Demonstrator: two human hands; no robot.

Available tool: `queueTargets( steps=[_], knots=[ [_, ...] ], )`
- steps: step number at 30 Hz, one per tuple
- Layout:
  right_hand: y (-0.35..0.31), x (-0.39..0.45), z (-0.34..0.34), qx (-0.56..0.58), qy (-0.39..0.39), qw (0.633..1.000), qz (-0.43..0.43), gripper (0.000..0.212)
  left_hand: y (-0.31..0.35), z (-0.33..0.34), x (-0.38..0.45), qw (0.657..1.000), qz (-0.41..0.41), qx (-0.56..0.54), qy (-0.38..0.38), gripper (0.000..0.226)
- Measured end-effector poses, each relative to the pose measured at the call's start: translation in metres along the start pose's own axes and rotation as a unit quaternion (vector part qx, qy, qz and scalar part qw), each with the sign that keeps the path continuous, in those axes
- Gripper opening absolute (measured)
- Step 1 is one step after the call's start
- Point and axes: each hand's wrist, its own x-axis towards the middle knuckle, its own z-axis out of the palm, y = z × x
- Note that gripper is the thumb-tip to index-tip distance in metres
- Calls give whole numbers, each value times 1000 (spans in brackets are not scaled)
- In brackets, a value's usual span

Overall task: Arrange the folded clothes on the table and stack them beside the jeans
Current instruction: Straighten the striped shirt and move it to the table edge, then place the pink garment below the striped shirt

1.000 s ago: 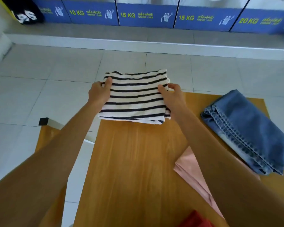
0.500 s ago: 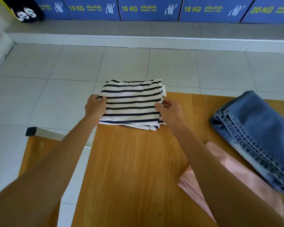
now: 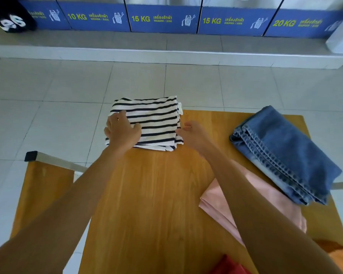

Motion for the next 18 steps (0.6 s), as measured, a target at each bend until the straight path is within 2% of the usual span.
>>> queueTargets(
  steps=[5,8,12,15,18],
  knots=[
    [15,-38,-27,-9,51,999,-4,54,66,16,-56,987,100,-113,-60,53],
    [32,-58,-49,3,90,996,8,48,101,32,-86,975,126,-138,-116,50],
    [50,-87,-71,20,114,993,26,43,126,53,-121,962,159,-106,-193,44],
    [66,-113,-87,1,146,989,38,33,126,66,-147,949,132,-58,-281,51],
    [96,-150,-100,-116,259,956,73,30,111,80,-171,929,96,-9,-357,54]
  ],
)
